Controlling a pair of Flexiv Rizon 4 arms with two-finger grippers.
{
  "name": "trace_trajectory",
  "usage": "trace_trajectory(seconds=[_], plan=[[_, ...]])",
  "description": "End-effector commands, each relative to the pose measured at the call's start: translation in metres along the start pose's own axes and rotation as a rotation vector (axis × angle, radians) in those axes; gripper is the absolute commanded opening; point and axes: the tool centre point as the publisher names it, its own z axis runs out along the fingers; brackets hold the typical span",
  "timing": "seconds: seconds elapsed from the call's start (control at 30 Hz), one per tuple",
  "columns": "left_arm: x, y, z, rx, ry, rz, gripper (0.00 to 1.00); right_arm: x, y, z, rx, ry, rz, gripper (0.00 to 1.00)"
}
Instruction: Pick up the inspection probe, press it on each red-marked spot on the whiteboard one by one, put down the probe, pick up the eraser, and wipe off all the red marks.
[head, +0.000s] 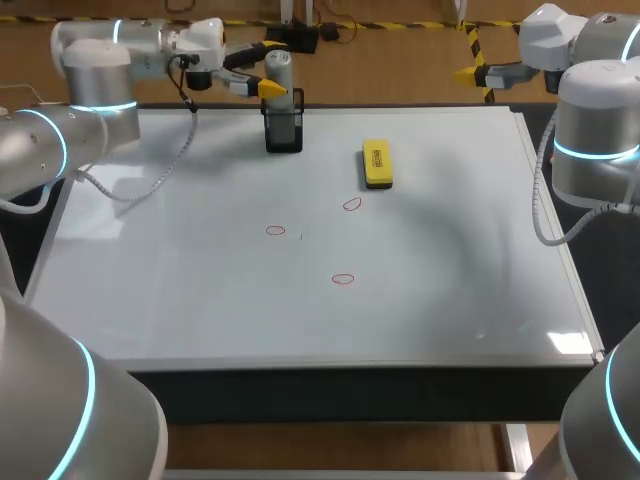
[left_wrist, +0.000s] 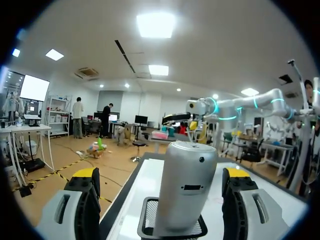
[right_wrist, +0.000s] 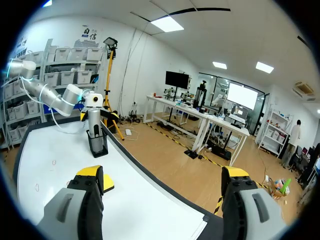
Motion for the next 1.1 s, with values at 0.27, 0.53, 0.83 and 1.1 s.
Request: trace_trajectory(seconds=[0.27, 0.53, 0.83, 1.1], plan=[[0.009, -0.002, 0.005, 0.006, -0.064, 0.009, 1.00, 0.000, 0.000, 0.000, 0.000, 0.000, 0.000, 1.00], [0.009, -0.002, 0.012, 0.001, -0.069, 0.006, 1.00, 0.000, 0.000, 0.000, 0.000, 0.000, 0.000, 1.00], [0.012, -0.001, 0.013, 0.003, -0.075, 0.003, 1.00, 0.000, 0.000, 0.000, 0.000, 0.000, 0.000, 1.00], [0.016, 0.000, 0.010, 0.005, -0.054, 0.011, 0.00, 0.000, 0.000, 0.000, 0.000, 0.000, 0.000, 1.00]])
